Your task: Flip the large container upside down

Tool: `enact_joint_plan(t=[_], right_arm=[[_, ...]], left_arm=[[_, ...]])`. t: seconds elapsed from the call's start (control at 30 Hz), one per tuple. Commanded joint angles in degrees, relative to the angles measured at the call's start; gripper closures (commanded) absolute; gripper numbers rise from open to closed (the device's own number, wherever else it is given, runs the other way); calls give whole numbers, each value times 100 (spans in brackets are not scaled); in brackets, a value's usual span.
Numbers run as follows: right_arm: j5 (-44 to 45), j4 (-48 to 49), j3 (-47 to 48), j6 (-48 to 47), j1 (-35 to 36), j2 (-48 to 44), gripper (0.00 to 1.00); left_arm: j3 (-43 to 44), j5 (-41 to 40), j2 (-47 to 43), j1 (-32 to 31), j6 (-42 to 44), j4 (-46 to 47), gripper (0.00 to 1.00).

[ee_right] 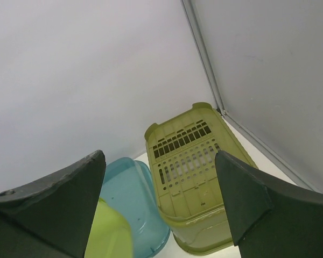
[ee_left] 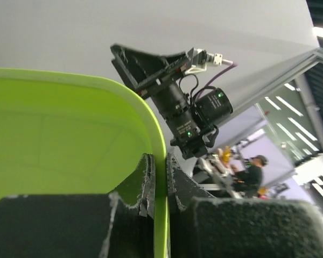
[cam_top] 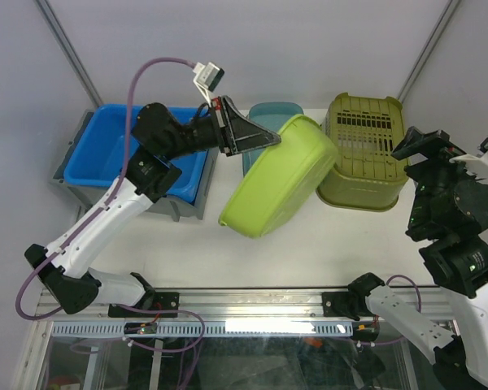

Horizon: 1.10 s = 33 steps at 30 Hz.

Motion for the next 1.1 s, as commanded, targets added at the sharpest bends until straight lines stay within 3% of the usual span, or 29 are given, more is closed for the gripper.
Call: enact_joint_plan(t=[0.0,0.27,0.47,0.77,1.07], right_arm=[[237,110,169,-161,-13,131,13],[47,3,80,115,-14,350,13],[31,-27,22,122,-10,413,13],[-64,-61,-88,200,-13,408,13],[-211,-45,-248,288,-14,372,13]], left_arm=[[-658,-87,-352,-147,-1356,2476,100],[-2441,-619,-574,-115,-2538,3614,100],[-3852,-1039,-265,-73,-4074,5492,100],[-4867,-1467,-744,300,-4375,4561,100],[-5956,-1450,-966,999,-3835,3842,100]])
